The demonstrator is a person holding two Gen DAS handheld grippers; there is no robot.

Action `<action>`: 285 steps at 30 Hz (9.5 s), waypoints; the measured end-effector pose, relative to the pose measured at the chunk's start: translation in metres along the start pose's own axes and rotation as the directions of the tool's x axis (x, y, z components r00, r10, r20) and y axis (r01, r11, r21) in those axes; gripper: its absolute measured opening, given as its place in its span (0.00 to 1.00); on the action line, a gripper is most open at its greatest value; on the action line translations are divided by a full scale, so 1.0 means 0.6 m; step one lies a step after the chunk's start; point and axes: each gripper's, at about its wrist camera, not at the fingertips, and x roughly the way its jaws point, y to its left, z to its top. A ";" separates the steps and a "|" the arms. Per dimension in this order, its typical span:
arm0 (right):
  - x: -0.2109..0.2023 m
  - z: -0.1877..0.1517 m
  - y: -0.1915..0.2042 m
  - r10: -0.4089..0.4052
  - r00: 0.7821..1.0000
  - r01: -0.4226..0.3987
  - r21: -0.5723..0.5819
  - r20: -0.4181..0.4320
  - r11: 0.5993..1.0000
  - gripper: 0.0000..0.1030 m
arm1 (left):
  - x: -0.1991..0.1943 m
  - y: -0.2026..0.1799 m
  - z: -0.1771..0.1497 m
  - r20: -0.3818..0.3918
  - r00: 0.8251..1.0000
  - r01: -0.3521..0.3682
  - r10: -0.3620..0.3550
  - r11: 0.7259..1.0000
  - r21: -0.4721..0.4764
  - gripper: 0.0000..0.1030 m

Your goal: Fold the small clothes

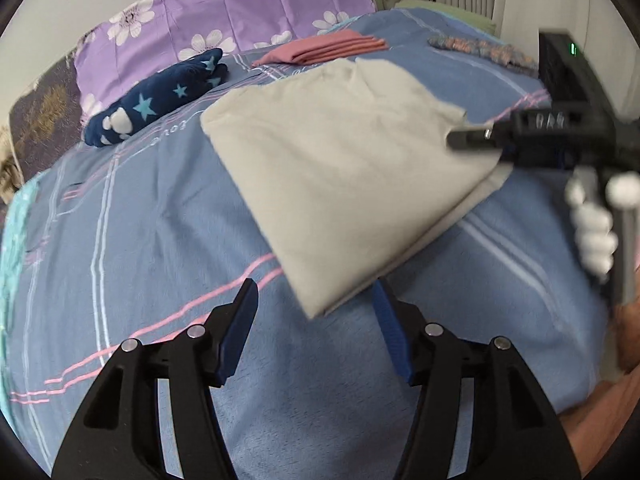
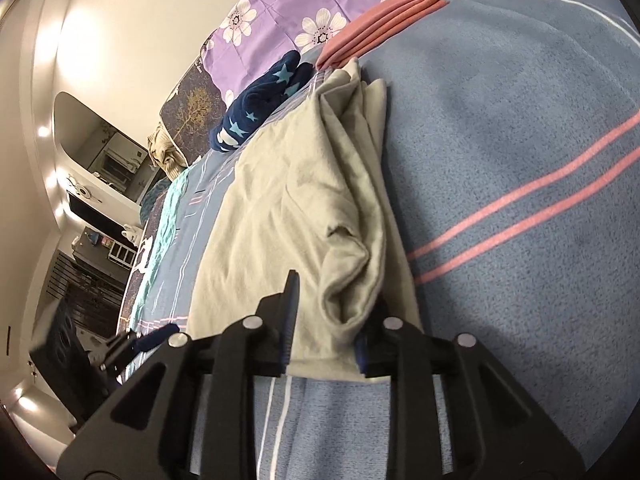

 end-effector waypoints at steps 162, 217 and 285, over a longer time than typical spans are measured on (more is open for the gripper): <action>0.121 0.192 0.042 -0.156 0.988 0.144 -0.385 0.000 0.912 0.14 | 0.192 0.157 0.193 0.159 0.930 0.365 -0.332 0.886 -0.285 0.19; -0.537 0.367 -0.129 -0.576 0.433 0.742 0.088 0.693 0.664 0.12 | -0.039 -0.429 0.685 0.402 0.817 0.259 -0.414 0.886 0.385 0.16; -0.471 -0.019 -0.008 -0.656 0.370 0.707 0.259 0.658 0.658 0.90 | -0.070 -0.340 0.353 0.505 0.762 0.310 -0.405 0.913 0.265 0.99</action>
